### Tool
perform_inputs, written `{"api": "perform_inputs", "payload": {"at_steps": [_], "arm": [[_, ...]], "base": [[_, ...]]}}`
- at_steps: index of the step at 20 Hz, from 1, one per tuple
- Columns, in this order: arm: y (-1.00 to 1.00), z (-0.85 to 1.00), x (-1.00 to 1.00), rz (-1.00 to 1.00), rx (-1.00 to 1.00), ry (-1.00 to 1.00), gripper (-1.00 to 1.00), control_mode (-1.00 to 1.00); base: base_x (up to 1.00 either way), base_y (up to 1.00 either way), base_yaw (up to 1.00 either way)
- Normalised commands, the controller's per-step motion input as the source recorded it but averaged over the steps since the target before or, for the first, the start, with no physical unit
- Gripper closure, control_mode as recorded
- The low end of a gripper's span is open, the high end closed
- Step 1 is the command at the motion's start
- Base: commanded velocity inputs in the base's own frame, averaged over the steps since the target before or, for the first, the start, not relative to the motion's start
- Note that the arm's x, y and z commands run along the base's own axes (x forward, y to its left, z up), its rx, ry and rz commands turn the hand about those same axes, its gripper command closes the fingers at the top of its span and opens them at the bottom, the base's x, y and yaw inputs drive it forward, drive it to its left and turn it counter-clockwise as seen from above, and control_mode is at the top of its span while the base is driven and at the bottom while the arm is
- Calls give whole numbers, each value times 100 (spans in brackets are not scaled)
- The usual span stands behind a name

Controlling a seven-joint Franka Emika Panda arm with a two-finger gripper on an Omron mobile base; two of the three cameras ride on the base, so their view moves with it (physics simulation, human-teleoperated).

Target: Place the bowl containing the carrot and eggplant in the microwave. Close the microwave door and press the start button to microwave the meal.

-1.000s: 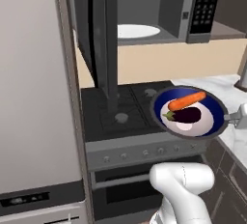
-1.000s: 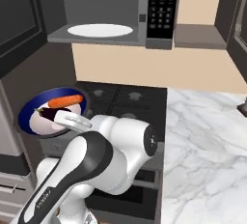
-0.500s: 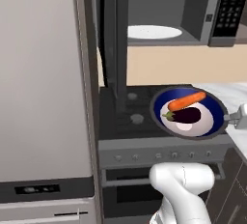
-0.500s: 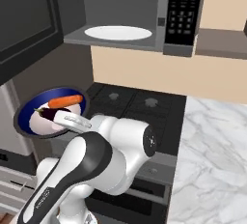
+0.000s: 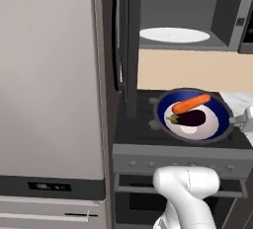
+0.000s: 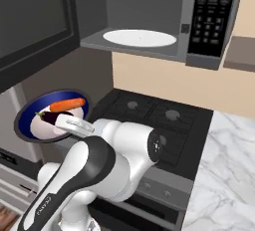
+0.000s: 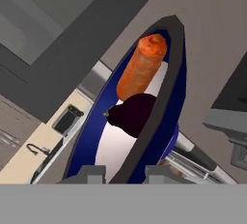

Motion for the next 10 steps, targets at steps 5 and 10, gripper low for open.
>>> {"api": "perform_inputs", "payload": {"at_steps": [5, 10], "arm": [[0, 0, 0, 0, 0, 0, 100, 100], [-6, 0, 0, 5, 1, 0, 100, -100]], "base": [[28, -26, 28], [3, -10, 9]]}}
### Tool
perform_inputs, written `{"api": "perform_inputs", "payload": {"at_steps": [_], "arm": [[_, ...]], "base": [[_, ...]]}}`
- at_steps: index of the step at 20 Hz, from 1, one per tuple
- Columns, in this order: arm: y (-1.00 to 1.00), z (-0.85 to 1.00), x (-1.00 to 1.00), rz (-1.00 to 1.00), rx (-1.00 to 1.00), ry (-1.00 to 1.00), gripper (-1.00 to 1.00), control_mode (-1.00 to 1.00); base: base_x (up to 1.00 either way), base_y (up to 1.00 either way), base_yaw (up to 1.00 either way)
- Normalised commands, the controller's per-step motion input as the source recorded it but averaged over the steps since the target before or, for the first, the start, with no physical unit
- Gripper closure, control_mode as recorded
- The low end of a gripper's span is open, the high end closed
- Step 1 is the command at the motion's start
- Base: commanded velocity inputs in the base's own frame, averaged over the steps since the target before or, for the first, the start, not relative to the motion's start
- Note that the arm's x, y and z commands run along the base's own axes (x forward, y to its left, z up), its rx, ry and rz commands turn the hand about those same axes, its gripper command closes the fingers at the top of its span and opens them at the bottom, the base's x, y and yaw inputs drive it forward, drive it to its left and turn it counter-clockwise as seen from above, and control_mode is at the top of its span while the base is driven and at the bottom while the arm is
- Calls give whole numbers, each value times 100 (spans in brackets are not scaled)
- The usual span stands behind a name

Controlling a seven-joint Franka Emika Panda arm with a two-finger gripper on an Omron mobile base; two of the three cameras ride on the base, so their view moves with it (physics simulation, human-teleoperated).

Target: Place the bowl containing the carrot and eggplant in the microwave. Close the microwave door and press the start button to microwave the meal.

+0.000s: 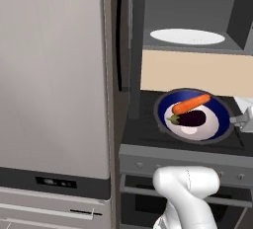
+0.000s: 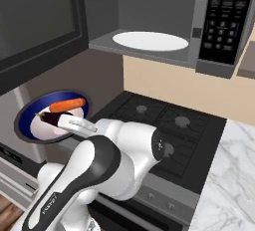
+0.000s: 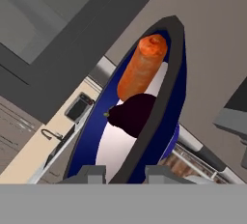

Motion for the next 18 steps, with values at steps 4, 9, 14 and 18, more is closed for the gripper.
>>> {"api": "perform_inputs", "payload": {"at_steps": [4, 9, 14, 18], "arm": [[0, 0, 0, 0, 0, 0, 100, -100], [0, 0, 0, 0, 0, 0, 100, -100], [-1, 2, 0, 0, 1, 0, 100, -100], [0, 38, -4, 0, 0, 0, 100, -100]], "base": [[0, 0, 0], [0, 0, 0], [0, 0, 0], [0, 0, 0]]}}
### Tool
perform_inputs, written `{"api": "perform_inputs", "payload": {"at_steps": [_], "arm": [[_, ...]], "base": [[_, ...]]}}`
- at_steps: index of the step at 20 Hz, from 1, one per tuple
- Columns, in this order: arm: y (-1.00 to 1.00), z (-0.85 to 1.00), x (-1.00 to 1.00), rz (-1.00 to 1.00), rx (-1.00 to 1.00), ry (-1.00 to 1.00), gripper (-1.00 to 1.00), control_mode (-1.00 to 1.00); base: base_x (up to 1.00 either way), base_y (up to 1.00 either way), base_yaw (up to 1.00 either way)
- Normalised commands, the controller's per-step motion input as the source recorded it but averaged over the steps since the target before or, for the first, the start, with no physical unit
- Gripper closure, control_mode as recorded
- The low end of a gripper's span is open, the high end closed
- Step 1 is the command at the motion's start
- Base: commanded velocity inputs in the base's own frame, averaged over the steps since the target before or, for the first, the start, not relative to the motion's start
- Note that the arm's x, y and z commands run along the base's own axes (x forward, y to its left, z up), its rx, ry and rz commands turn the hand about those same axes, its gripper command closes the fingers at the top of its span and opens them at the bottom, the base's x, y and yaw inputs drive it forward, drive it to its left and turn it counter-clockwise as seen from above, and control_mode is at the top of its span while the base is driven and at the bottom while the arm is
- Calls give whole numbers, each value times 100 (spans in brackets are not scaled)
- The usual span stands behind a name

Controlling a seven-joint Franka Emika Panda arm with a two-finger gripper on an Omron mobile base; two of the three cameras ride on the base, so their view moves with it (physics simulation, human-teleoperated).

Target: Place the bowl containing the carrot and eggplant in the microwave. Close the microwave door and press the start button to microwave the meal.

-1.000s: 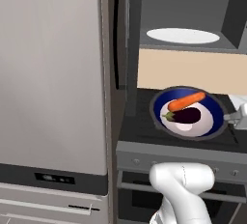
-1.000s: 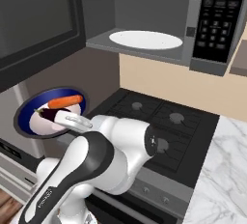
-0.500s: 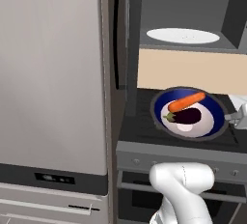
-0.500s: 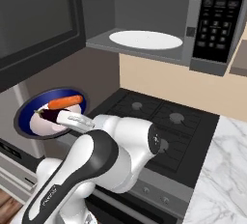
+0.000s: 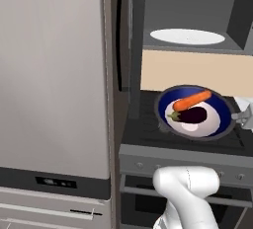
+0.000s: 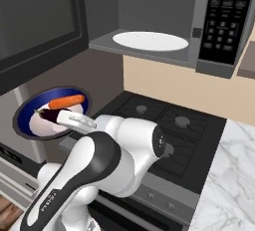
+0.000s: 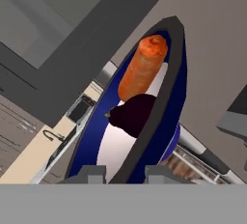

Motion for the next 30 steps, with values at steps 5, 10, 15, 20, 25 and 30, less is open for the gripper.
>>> {"api": "perform_inputs", "payload": {"at_steps": [5, 10, 15, 20, 25, 30], "arm": [[-2, 44, -3, 0, 0, 0, 100, -100], [-16, 5, -14, 0, -1, 0, 100, -100], [-37, 1, -7, -4, 0, 0, 100, -100], [-9, 24, -2, -10, 0, 0, 100, -100], [0, 41, 0, -18, 1, -4, 100, -100], [-11, 27, 0, -20, 8, -2, 100, -100]], "base": [[0, 0, 0], [0, 0, 0], [0, 0, 0], [0, 0, 0], [0, 0, 0], [0, 0, 0]]}}
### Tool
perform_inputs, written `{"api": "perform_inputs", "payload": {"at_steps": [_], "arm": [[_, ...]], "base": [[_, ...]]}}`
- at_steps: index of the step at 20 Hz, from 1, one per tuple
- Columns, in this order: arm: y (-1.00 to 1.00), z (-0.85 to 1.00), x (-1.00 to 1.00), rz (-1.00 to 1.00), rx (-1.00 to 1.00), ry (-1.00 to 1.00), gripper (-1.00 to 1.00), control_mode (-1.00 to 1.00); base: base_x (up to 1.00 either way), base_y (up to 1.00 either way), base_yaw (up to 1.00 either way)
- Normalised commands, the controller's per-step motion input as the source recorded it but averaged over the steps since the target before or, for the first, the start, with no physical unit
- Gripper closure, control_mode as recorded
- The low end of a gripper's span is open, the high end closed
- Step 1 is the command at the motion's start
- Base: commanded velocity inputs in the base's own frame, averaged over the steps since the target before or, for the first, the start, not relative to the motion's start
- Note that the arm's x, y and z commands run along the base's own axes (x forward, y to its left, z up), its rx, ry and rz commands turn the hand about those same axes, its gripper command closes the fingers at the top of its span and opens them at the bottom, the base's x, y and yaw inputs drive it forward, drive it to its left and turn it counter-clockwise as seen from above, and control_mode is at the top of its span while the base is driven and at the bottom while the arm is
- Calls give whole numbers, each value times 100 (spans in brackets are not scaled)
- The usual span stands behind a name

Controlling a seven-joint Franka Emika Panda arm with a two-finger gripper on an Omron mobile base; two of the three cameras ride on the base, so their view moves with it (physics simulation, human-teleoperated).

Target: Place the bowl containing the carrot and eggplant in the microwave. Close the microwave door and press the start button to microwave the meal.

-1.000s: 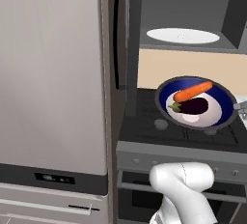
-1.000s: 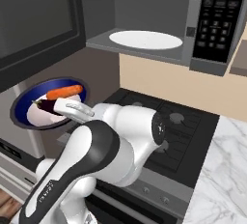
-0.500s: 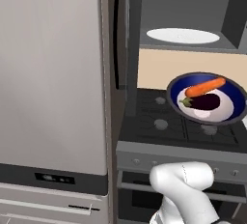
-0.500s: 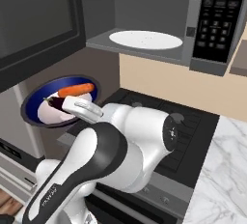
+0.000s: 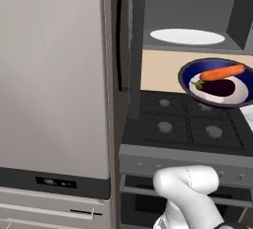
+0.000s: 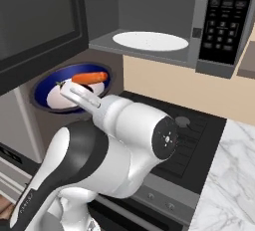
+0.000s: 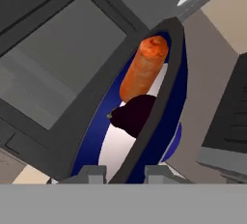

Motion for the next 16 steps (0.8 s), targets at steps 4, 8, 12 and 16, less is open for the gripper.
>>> {"api": "perform_inputs", "payload": {"at_steps": [4, 8, 12, 16], "arm": [[-1, 32, 0, -14, 14, -6, 100, -100], [0, 31, 0, -8, 14, -9, 100, -100], [0, 29, 5, -11, 10, -1, 100, -100], [0, 23, 13, -13, 7, -1, 100, -100]], "base": [[0, 0, 0], [0, 0, 0], [0, 0, 0], [0, 0, 0]]}}
